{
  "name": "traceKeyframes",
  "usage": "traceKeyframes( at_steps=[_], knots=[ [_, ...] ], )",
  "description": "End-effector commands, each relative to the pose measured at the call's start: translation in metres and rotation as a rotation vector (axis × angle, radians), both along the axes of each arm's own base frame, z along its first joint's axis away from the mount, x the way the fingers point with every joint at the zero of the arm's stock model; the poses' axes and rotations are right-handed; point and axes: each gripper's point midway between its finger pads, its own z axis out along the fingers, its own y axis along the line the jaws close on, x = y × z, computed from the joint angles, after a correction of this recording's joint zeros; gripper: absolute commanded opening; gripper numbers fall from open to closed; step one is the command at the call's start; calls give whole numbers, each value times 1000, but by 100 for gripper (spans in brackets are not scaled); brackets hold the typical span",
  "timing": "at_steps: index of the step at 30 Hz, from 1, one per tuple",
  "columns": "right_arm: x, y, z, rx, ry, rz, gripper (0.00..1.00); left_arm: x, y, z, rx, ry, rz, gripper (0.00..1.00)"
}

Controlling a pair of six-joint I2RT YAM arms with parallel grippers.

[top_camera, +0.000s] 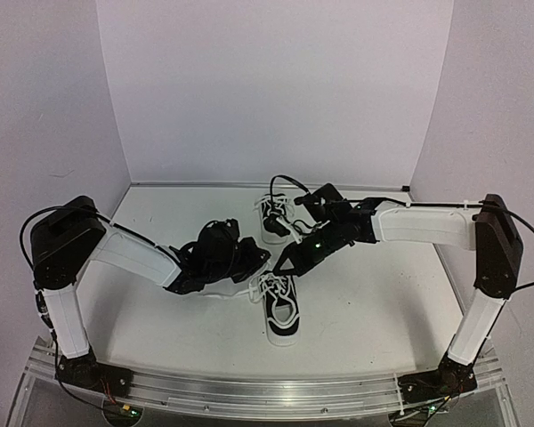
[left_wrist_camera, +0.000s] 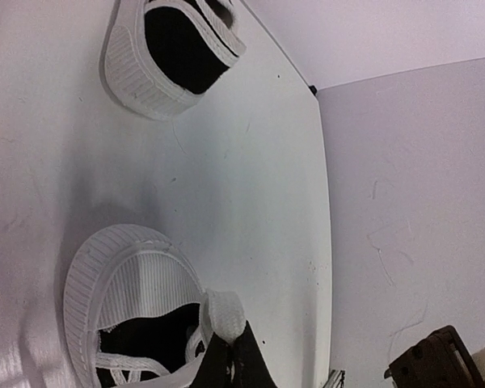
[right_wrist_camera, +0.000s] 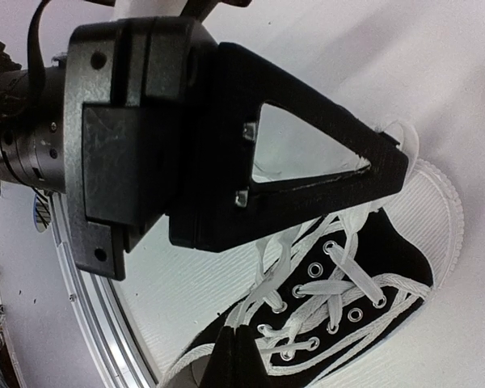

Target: Tie the shoes

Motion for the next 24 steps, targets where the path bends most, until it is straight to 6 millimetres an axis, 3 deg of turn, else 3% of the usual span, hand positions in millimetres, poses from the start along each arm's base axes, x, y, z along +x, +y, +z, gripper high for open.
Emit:
traceKeyframes(
  at_steps=[1,9,18,24],
  knots=[
    [5,2,27,52,-80,-6,0,-22,-3,12,-61,28,-111,0],
    [5,3,29,59,-81,-8,0,-49,-14,20,-192,109,-244,0],
    [8,-1,26,41,-85,-34,0,-59,-31,33,-365,152,-325,0],
    [14,-5,26,28,-94,-66,0,-66,-28,28,-362,186,-338,0]
  ],
)
